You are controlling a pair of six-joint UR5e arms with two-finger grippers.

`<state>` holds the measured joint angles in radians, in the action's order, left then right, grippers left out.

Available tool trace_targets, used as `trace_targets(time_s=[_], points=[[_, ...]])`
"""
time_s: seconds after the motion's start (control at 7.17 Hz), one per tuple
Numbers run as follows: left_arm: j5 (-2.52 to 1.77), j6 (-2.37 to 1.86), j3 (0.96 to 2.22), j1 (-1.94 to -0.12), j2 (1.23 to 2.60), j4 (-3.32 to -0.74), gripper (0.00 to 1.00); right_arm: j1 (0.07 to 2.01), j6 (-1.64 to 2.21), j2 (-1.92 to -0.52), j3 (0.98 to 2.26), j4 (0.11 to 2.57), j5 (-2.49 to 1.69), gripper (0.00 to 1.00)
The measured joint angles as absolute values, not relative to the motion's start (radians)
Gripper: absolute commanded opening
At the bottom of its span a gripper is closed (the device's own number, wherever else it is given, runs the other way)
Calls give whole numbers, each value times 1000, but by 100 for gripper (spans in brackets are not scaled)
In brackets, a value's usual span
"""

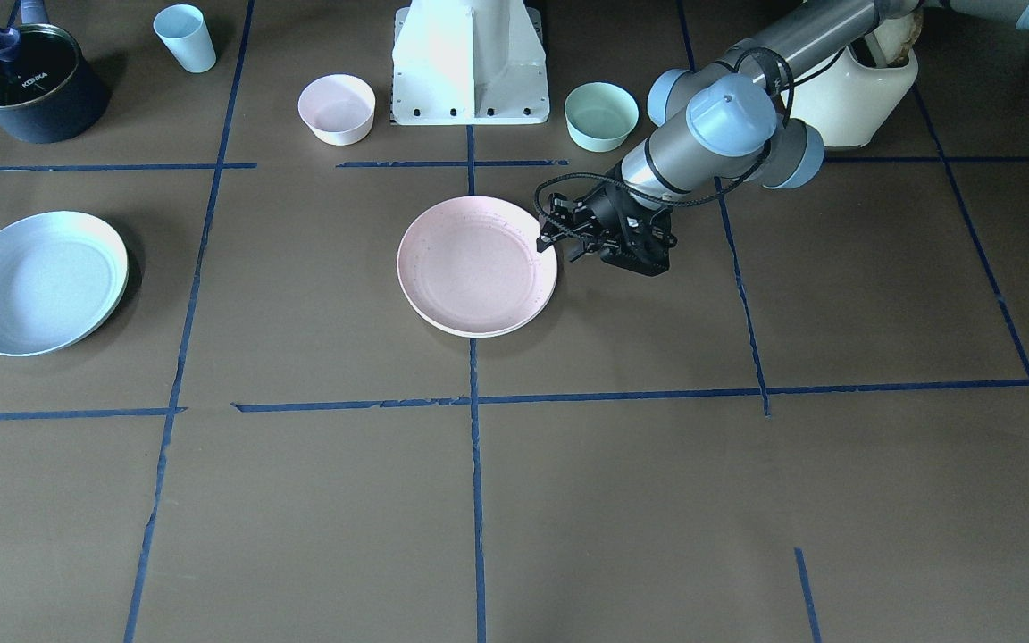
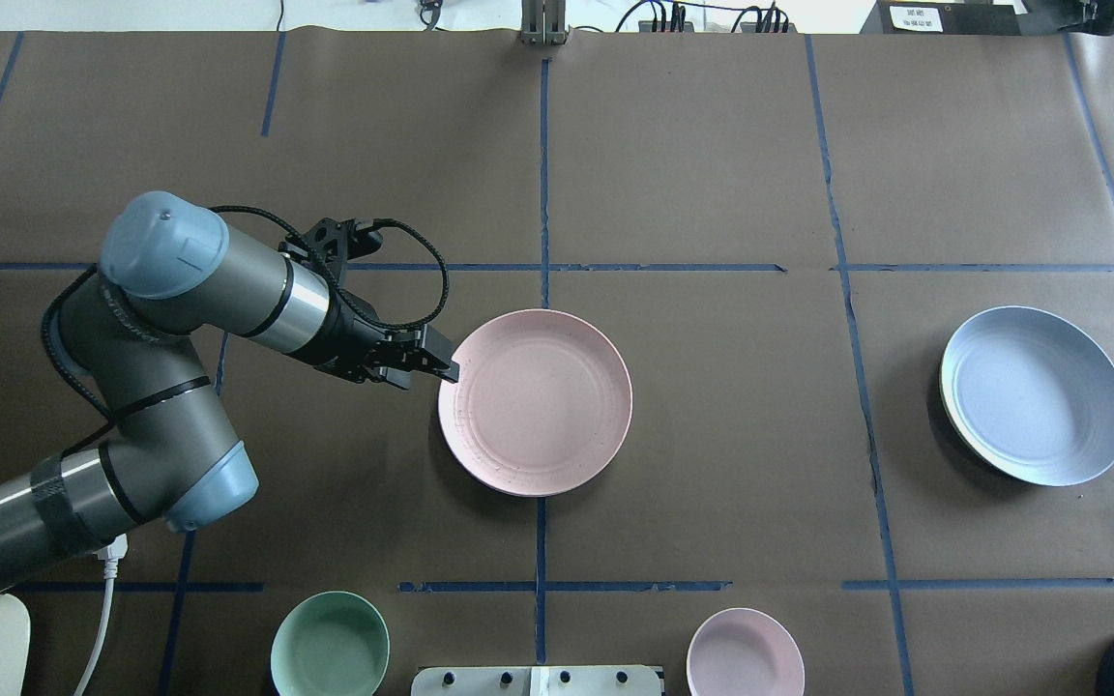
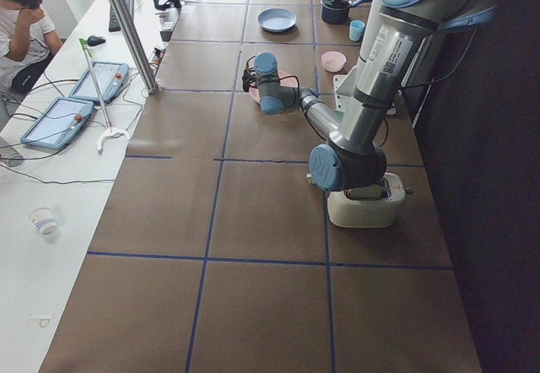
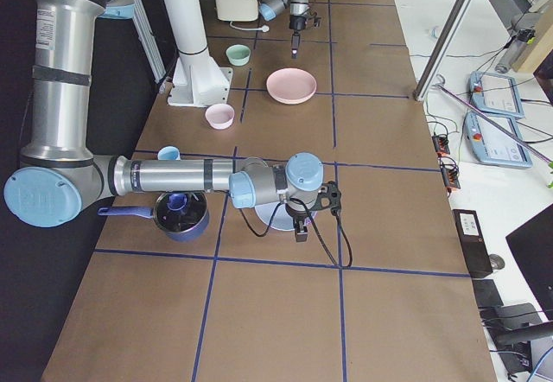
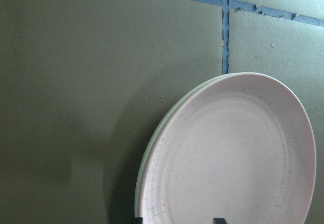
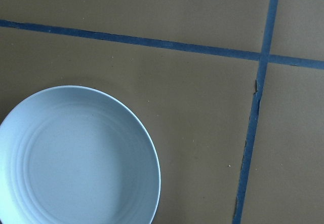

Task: Stack three plates with pink and blue
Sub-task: 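Open the left gripper and draw it back while the right gripper reaches the blue plate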

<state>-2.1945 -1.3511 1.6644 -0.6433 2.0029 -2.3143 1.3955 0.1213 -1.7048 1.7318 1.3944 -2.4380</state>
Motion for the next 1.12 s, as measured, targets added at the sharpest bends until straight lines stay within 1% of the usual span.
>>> trace_targets(time_s=[0.14, 0.28, 0.56, 0.7, 0.84, 0.98, 1.12], points=[[-2197, -1351, 1708, -670, 1969, -2313, 100, 1353, 207, -1704, 1721, 1344, -2438, 100], [-2198, -1352, 1730, -690, 1950, -2312, 100, 1299, 329, -1709, 1685, 1229, -2428, 100], [-2198, -1353, 1743, -706, 1941, -2311, 100, 1208, 516, -1722, 1550, 940, -2390, 98], [-2198, -1353, 1748, -709, 1939, -2311, 100, 1173, 581, -1716, 1490, 849, -2374, 87], [-2198, -1354, 1754, -710, 1937, -2311, 100, 1147, 623, -1708, 1460, 807, -2362, 17], [-2198, -1354, 1759, -711, 1936, -2311, 100, 1133, 651, -1703, 1449, 791, -2357, 0], [-2198, -1354, 1762, -711, 1935, -2311, 100, 1127, 674, -1700, 1447, 785, -2357, 0]])
